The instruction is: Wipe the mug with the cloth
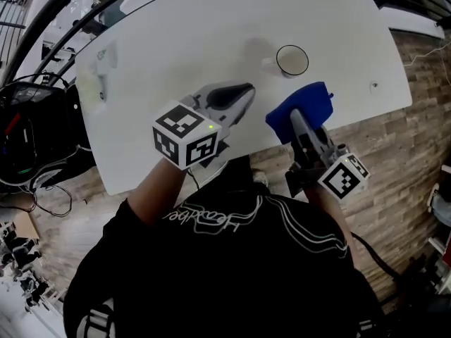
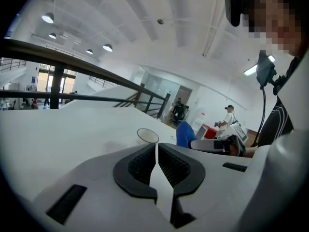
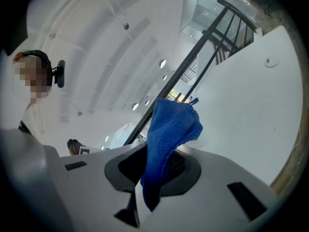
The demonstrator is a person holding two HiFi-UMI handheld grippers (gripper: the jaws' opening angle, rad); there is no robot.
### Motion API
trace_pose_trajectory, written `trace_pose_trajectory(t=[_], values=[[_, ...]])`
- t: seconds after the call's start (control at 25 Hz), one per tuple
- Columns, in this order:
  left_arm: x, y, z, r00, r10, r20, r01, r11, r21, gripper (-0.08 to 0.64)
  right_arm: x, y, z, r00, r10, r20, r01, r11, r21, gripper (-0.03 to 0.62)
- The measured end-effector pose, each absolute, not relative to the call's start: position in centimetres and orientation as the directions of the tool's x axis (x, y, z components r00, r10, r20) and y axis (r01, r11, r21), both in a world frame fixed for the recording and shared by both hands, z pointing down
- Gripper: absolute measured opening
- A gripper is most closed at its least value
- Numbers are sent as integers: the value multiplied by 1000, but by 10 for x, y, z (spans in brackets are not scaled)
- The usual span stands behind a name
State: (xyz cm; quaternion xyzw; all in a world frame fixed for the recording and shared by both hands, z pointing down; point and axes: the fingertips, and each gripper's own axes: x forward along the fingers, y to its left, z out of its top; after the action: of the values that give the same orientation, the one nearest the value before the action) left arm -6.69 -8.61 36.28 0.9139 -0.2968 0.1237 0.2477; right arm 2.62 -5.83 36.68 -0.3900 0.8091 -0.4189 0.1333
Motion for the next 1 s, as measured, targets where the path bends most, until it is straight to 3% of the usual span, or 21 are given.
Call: trace_pose_trajectory(t=[0.16, 0.44, 1.0], values=[[-59, -104, 379, 796, -458, 396, -596, -708, 379, 12, 30, -67, 375, -623, -779, 78, -482, 303, -822, 51], [-56, -144, 427, 801, -399, 446, -572, -732, 371, 104, 17, -88, 399, -590, -804, 81, -475, 264, -840, 51], [-30, -165, 455, 818, -320, 478, -485, -830, 274, 110, 22, -96, 416, -568, -816, 110, -484, 223, -846, 51]])
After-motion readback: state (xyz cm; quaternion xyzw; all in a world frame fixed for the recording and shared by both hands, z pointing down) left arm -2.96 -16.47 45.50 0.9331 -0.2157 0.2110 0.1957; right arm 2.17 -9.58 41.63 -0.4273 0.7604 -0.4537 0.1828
